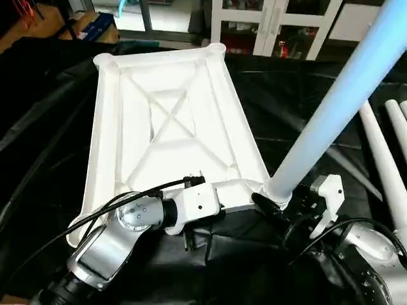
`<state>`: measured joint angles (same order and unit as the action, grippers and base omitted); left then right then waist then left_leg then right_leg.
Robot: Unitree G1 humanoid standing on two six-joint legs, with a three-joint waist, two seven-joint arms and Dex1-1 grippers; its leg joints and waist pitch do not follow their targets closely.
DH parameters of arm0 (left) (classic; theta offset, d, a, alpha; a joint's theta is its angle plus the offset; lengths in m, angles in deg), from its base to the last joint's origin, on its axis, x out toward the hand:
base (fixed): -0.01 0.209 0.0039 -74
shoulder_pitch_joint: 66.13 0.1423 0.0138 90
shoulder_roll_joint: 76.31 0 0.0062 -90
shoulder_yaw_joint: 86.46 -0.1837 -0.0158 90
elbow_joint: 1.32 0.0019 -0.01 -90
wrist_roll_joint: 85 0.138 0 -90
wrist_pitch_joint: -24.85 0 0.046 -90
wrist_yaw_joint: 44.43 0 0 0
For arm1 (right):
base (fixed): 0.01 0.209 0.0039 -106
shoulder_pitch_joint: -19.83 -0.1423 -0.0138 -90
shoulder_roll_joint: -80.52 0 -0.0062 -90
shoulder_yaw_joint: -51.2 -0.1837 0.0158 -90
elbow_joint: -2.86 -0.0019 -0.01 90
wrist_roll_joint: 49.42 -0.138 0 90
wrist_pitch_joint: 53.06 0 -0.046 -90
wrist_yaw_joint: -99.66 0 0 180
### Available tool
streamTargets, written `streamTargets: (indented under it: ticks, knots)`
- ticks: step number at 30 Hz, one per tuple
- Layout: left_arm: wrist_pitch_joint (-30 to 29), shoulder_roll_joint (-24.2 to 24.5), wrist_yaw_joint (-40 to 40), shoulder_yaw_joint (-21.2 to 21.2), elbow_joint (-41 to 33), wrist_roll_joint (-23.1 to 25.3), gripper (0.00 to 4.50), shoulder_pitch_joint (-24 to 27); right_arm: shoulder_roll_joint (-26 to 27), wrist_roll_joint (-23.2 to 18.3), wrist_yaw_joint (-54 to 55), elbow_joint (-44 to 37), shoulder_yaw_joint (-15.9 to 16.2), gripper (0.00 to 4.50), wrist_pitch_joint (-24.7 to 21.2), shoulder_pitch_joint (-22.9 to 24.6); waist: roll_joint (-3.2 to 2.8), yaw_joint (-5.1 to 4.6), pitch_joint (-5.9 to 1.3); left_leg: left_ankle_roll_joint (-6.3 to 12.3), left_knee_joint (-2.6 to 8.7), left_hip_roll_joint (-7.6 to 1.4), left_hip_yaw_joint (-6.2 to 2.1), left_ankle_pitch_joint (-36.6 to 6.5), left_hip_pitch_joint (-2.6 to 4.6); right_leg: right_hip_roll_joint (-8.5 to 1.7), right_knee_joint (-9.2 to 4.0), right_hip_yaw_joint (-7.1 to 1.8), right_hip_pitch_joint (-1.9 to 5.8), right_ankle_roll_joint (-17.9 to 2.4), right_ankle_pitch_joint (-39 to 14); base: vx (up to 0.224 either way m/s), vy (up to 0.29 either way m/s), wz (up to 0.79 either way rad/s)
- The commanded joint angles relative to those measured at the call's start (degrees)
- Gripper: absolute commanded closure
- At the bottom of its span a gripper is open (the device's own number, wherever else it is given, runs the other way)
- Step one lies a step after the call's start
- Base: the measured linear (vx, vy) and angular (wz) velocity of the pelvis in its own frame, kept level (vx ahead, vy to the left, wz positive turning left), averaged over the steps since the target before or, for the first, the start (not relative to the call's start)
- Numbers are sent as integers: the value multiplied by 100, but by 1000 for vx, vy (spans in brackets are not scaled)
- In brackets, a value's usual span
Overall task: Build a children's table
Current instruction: Insert table leg to table base
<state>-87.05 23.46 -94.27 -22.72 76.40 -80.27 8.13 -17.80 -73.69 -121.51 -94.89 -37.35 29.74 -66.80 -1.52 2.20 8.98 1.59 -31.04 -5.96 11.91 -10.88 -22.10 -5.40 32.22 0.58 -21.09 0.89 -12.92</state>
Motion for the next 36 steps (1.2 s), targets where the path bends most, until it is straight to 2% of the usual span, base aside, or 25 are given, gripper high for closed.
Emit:
streamTargets:
  ticks: [1,2,4,10,11,12,14,16,18,20,22,25,28,34,35,36]
  knots:
    - [-55,-33,106,-130,416,64,450,138,-28,-62,71,-182,-126,14,-69,45,109,-35,-183,685,414,-773,-363,-816,150,-448,-287,-232,18,-1406,-202,0,0,0]
    - [-30,-47,134,-121,448,80,450,121,-63,-38,109,-246,-206,14,-42,25,107,-35,-176,607,432,-780,-370,-987,155,-453,-310,-238,15,-1387,-493,0,0,0]
    - [-17,-69,183,-107,481,101,450,106,-109,-65,97,-310,-270,14,-60,20,108,-39,-175,548,436,-778,-369,-1057,167,-440,-316,-238,5,-1360,-592,0,0,0]
    - [91,-189,390,-57,754,196,450,-2,-304,-176,25,-502,-443,14,-232,-35,107,-42,-184,547,419,-766,-367,-1044,166,-451,-322,-236,11,-1320,-619,0,0,0]
    - [142,-221,412,-61,842,214,450,-52,-346,-134,58,-386,-486,14,-260,-154,70,-39,-184,537,419,-762,-375,-1051,159,-458,-321,-237,13,-1318,-637,0,0,0]
    - [179,-240,413,-67,889,223,450,-82,-371,-103,42,-279,-504,14,-249,-253,91,-54,-175,535,424,-754,-372,-1090,153,-450,-337,-233,12,-1313,-707,0,0,0]
    - [205,-254,406,-70,923,229,450,-105,-393,-89,14,-192,-509,14,-247,-336,89,-68,-190,509,413,-753,-382,-1089,149,-462,-327,-233,25,-1332,-761,0,0,0]
    - [244,-266,344,-79,957,232,450,-132,-471,-47,-156,-20,-424,14,-272,-516,37,-64,-203,571,393,-755,-378,-942,158,-452,-307,-226,25,-1386,-529,0,0,0]
    - [265,-269,309,-89,976,238,450,-145,-515,-32,-259,83,-369,14,-294,-615,45,-66,-212,622,380,-755,-366,-846,165,-443,-295,-223,26,-1434,-350,0,0,0]
    - [301,-260,296,-97,1003,242,450,-152,-578,-21,-450,275,-274,14,-298,-846,71,-70,-222,792,346,-743,-359,-667,145,-440,-254,-207,43,-1521,-31,0,0,0]
    - [301,-260,296,-97,1003,242,450,-152,-578,-21,-450,275,-274,14,-298,-846,48,-54,-224,819,340,-755,-353,-663,154,-448,-249,-211,37,-1529,-53,0,0,0]
    - [316,-224,266,-101,987,225,450,-137,-604,10,-555,495,-245,14,-301,-1118,59,-70,-220,810,346,-749,-364,-723,136,-450,-252,-205,43,-1559,-213,0,0,0]
    - [323,-207,243,-105,980,222,450,-122,-695,1,-800,661,-170,14,-375,-1310,62,-70,-222,729,345,-755,-359,-898,148,-452,-266,-218,33,-1560,-468,0,0,0]
    - [336,-195,206,-106,990,224,450,-134,-830,-6,-1128,934,-147,14,-404,-1519,65,-61,-256,878,291,-743,-350,-568,132,-454,-212,-214,44,-1633,-64,0,0,0]
    - [342,-186,193,-112,993,225,450,-139,-857,3,-1224,1013,-131,41,-399,-1576,67,-63,-257,931,284,-743,-349,-505,124,-446,-200,-208,42,-1655,33,0,0,0]
    - [345,-179,180,-117,991,223,450,-143,-900,3,-1368,1100,-90,49,-422,-1637,69,-69,-260,973,273,-737,-349,-499,116,-446,-193,-200,43,-1689,55,0,0,0]
